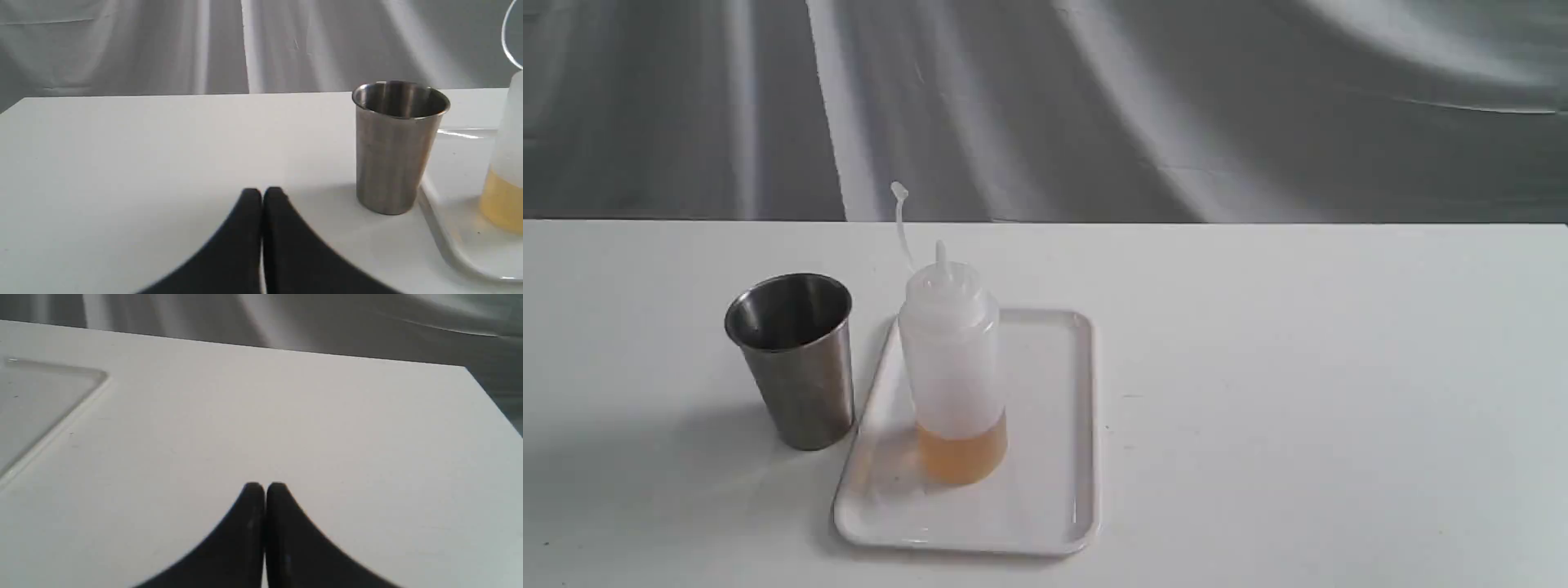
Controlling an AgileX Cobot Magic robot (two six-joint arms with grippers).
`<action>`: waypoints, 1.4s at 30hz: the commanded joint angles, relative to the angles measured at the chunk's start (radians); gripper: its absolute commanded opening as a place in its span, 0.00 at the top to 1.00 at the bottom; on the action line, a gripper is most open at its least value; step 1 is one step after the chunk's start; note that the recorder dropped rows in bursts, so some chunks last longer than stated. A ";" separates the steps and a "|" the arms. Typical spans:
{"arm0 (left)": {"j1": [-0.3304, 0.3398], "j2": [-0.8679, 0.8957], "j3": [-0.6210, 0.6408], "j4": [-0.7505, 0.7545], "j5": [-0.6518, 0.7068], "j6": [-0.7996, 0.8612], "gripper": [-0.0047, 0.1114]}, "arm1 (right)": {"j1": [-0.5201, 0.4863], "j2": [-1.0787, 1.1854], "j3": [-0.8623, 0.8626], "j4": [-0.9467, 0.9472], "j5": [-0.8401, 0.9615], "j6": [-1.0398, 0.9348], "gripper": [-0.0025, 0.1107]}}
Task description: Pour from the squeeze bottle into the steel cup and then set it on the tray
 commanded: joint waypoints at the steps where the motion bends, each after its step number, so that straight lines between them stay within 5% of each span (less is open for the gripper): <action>1: -0.008 -0.003 0.004 -0.001 -0.008 -0.005 0.96 | -0.062 -0.007 0.003 -0.015 -0.001 -0.007 0.98; 8: -0.008 -0.003 0.004 -0.001 -0.008 -0.002 0.96 | -0.147 -0.007 0.003 -0.015 -0.001 0.002 0.98; 42: -0.008 -0.003 0.004 -0.001 -0.008 -0.003 0.96 | -0.149 -0.007 0.003 0.000 -0.001 0.004 0.98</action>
